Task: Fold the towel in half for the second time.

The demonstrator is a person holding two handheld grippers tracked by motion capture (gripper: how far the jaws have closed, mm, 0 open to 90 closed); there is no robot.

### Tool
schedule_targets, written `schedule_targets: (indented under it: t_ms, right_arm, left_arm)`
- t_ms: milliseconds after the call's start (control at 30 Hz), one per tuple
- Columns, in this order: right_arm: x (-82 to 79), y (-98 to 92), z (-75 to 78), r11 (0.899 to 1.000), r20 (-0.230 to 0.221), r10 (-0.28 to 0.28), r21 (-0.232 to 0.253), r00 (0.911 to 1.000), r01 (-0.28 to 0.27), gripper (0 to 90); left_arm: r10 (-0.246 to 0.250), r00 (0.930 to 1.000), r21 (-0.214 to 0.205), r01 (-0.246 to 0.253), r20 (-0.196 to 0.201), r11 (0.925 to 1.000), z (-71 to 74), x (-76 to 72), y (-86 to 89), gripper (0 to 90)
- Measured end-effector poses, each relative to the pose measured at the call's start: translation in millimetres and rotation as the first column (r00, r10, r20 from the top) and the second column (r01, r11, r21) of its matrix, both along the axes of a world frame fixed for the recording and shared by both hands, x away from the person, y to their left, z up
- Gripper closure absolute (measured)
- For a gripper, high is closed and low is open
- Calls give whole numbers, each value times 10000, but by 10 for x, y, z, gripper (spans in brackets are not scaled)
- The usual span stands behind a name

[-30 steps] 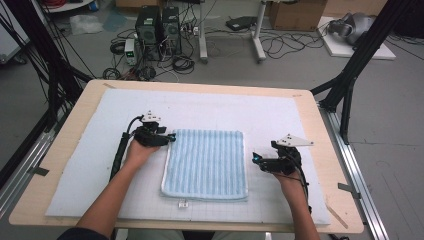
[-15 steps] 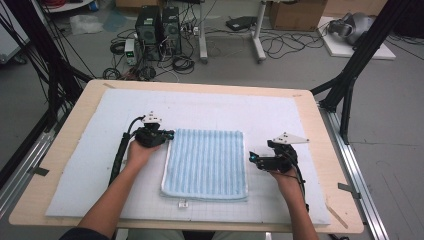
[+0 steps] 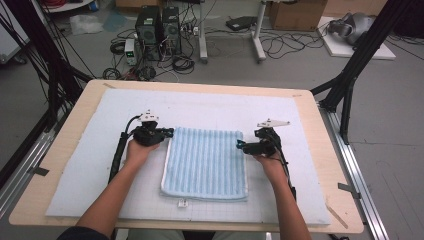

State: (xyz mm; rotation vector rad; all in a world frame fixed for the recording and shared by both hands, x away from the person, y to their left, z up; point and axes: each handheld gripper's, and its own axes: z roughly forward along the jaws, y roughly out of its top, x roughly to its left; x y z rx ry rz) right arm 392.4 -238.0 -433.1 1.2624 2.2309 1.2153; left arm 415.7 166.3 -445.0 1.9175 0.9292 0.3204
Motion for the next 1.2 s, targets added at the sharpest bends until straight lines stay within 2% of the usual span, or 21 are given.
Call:
schedule_targets:
  t_ms: [133,200,267,300,333,367,400,467,500,600,667,733,800,867,933,1033,1133,1200]
  right_arm:
    - [142,86,-15,9998,-79,-12,-193,10000,10,132]
    - [216,132,-40,9990,-274,14,-447,9996,-27,171]
    - [271,163,-80,9980,-315,67,-620,9995,-86,259]
    - [288,167,-101,9980,-403,34,-633,9992,-59,280]
    - [310,171,-124,9978,-619,34,-656,9981,-75,300]
    - [323,173,-143,9977,-732,49,-667,9973,-98,316]
    - [324,174,-141,9972,-625,52,-737,9980,-98,357]
    - [327,173,-133,9967,-616,315,-725,9976,-359,443]
    - [327,180,-132,9951,-542,356,-907,9979,-404,464]
    - [327,188,-131,9940,-485,383,-1008,9981,-431,517]
    - [332,182,-133,9946,-499,423,-931,9979,-468,586]
    - [336,178,-134,9945,-488,478,-904,9977,-520,639]
    - [331,183,-127,9941,-528,570,-898,9970,-616,755]
    - [320,215,-115,9908,-447,741,-1106,9963,-786,827]
    - [325,238,-101,9881,-374,775,-1303,9963,-818,844]
    - [364,218,-68,9922,-192,545,-1109,9983,-563,846]
    - [406,217,11,9940,474,312,-1066,9984,-260,845]
    - [425,224,81,9963,812,128,-861,9966,-58,845]
  left_arm:
    - [-20,10000,-50,20,-26,10000,-7,7,9,883]
    - [-12,10000,-45,12,-24,10000,-11,9,8,883]
    - [194,9998,-46,-194,77,9998,-7,9,3,872]
    - [506,9983,51,-507,306,9987,3,17,-3,787]
    - [923,9940,4,-925,580,9957,10,28,-16,607]
    - [1084,9907,-155,-1074,819,9941,15,42,-18,521]
    - [1131,9892,-193,-1117,932,9936,17,63,-19,509]
    - [1118,9923,96,-1125,540,9936,7,145,-43,460]
    - [1094,9931,205,-1104,426,9937,-3,179,-63,454]
    - [919,9958,557,-916,-25,9942,-46,254,-131,457]
    - [640,9978,994,-619,-182,9931,-54,270,-176,504]
    - [167,9998,1131,-152,-125,9935,-55,259,-203,632]
    - [-236,9997,1219,241,-60,9922,-51,242,-226,803]
    - [-207,9998,1271,206,-5,9917,-44,243,-228,862]
    - [-75,10000,1047,79,-37,9945,-41,261,-199,870]
    - [287,9995,381,-292,132,9988,19,304,-146,872]
    - [529,9963,-95,-524,681,9986,146,346,-127,871]
    - [604,9949,-375,-575,804,9976,225,359,-108,871]
